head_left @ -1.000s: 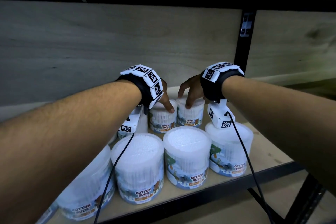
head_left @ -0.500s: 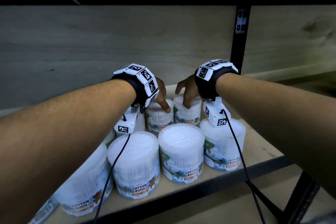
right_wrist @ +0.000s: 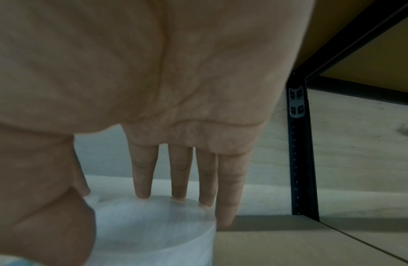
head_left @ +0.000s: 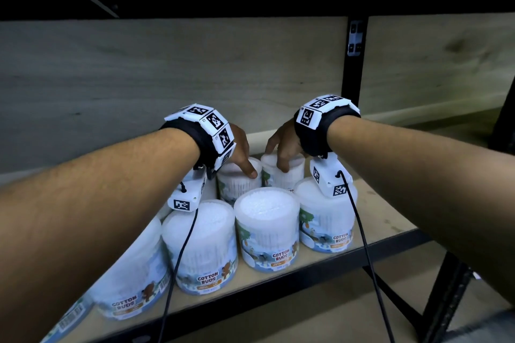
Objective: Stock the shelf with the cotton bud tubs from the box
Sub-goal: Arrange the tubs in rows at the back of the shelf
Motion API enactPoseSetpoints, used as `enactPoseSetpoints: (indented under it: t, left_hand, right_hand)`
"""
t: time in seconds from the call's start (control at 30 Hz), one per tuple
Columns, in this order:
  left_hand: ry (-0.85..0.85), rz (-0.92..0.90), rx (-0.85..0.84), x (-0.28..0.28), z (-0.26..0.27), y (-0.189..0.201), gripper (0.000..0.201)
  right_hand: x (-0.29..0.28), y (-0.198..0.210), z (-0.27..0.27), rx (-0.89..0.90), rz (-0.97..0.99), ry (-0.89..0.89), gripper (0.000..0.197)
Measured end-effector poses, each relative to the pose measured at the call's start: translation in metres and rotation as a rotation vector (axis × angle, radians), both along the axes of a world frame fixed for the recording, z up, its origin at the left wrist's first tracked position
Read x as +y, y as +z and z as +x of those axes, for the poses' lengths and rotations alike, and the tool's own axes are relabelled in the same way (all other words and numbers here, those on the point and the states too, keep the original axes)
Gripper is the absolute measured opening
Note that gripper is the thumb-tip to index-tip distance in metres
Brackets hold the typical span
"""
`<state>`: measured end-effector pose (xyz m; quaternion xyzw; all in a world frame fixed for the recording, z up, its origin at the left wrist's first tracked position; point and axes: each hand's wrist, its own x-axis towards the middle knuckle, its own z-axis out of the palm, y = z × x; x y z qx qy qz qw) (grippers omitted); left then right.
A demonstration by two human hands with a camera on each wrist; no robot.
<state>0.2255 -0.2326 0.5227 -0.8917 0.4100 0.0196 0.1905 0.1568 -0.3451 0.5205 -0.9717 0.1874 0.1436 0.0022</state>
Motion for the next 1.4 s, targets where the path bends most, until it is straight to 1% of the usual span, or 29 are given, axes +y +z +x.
enactPoseSetpoints:
  t: [0.1, 0.27, 0.37, 0.47, 0.67, 0.7, 0.8, 0.9, 1.03, 1.17, 1.3, 1.4]
  left_hand:
    - [-0.004, 0.001, 0.003, 0.002, -0.007, 0.002, 0.064]
    - [-0.011, -0.024, 0.032, 0.006, -0.014, 0.001, 0.061]
    - [-0.006, -0.069, 0.083, 0.010, -0.015, 0.001, 0.060]
    - [-0.006, -0.068, 0.116, 0.011, -0.017, 0.002, 0.060]
    - [-0.022, -0.030, 0.090, 0.011, -0.024, 0.002, 0.056]
    - [-0.021, -0.026, 0.089, 0.012, -0.025, 0.002, 0.055]
    - [-0.030, -0.009, 0.076, 0.013, -0.028, 0.003, 0.055]
    - [-0.031, -0.009, 0.083, 0.013, -0.030, 0.004, 0.054]
    - [-0.022, -0.045, 0.154, 0.015, -0.029, 0.003, 0.050]
    - [-0.013, -0.049, 0.168, 0.019, -0.030, 0.003, 0.051]
    - [0.003, -0.140, 0.222, 0.027, -0.023, 0.005, 0.046]
    - [-0.009, -0.211, 0.206, 0.036, -0.015, 0.008, 0.039]
  right_hand:
    - [0.003, 0.002, -0.008, -0.003, 0.024, -0.006, 0.066]
    - [0.007, 0.001, -0.019, -0.007, -0.008, 0.004, 0.063]
    - [0.009, 0.004, -0.027, 0.005, -0.001, 0.010, 0.061]
    - [0.010, 0.005, -0.032, 0.009, -0.006, 0.016, 0.059]
    - [0.014, 0.006, -0.043, 0.024, -0.054, 0.062, 0.055]
    - [0.013, 0.006, -0.045, 0.029, -0.040, 0.067, 0.055]
    - [0.013, 0.007, -0.048, 0.013, 0.087, 0.077, 0.054]
    - [0.018, 0.007, -0.053, 0.021, -0.020, 0.041, 0.052]
    - [0.019, 0.007, -0.055, 0.037, 0.007, 0.045, 0.050]
    - [0.021, 0.008, -0.059, -0.046, 0.089, 0.013, 0.052]
    - [0.025, 0.011, -0.062, -0.092, 0.119, 0.008, 0.050]
    - [0.031, 0.015, -0.060, -0.121, 0.104, 0.031, 0.048]
